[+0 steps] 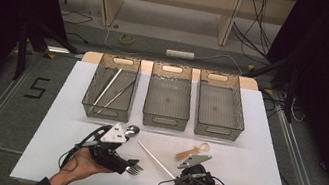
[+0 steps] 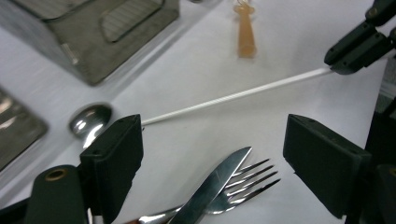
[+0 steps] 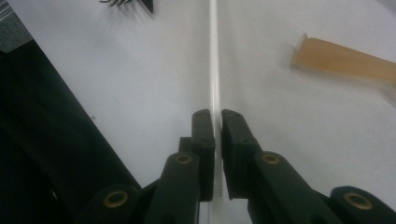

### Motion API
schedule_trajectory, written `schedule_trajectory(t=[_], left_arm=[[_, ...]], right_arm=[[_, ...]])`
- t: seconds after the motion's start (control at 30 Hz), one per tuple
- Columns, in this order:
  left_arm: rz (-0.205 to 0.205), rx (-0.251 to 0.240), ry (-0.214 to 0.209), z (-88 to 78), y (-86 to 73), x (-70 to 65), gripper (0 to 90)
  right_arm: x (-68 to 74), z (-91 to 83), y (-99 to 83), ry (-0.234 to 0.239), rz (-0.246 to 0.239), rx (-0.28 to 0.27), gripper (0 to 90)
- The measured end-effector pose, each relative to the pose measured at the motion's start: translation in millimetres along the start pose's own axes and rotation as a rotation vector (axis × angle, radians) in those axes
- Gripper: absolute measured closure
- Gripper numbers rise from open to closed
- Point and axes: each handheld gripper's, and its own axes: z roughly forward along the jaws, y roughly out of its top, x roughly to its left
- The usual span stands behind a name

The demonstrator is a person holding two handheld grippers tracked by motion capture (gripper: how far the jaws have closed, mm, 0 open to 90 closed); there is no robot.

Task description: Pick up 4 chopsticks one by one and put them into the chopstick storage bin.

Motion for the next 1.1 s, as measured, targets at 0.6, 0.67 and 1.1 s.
schedule_trajectory(t=[0.6, 0.67, 1.1], left_arm=[[0.254, 0.136, -0.091, 49.3, 29.5, -10.7, 23.0], [0.262, 0.141, -0.107, 52.7, 31.0, -10.7, 24.3], [0.390, 0.237, -0.162, 79.3, 34.9, -16.6, 42.3]], right_arm=[[0.2, -10.9, 4.8, 0.010, -0.046, -0.012, 84.9], [0.4, -12.4, 5.2, 0.008, -0.050, -0.013, 84.9], [1.6, -16.1, 6.3, 0.001, -0.067, -0.014, 84.9]])
